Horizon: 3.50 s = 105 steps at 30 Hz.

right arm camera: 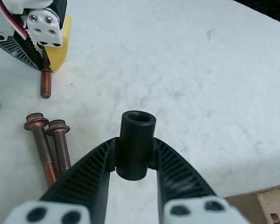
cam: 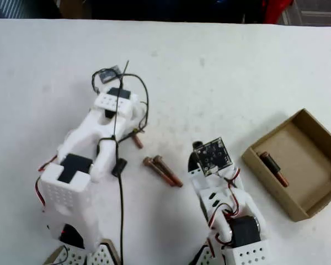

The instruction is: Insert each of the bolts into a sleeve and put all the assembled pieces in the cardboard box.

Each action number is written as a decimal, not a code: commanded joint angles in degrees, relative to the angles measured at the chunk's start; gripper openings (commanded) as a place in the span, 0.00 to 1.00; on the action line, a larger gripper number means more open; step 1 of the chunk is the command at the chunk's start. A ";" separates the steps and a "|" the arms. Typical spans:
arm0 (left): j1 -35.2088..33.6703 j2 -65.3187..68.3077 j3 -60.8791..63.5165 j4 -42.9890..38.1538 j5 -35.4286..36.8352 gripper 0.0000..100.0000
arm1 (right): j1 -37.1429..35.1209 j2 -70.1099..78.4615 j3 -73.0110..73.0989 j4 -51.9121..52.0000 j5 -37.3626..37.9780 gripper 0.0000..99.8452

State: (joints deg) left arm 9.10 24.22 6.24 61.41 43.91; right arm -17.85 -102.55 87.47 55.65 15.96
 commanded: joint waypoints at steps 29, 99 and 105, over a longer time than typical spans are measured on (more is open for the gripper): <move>-0.92 -0.92 -2.20 6.42 -38.33 0.10 | 0.57 -0.66 -0.62 -1.19 -0.09 0.02; -3.21 -1.10 -9.41 5.10 -41.67 0.02 | 0.22 -0.66 0.70 -1.54 -0.09 0.02; -3.30 -10.59 -8.97 9.23 -42.02 0.02 | -4.00 -0.66 0.70 -1.63 -0.62 0.02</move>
State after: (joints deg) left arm 6.11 22.99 -0.26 67.56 2.24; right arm -18.73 -102.55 88.79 55.65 15.96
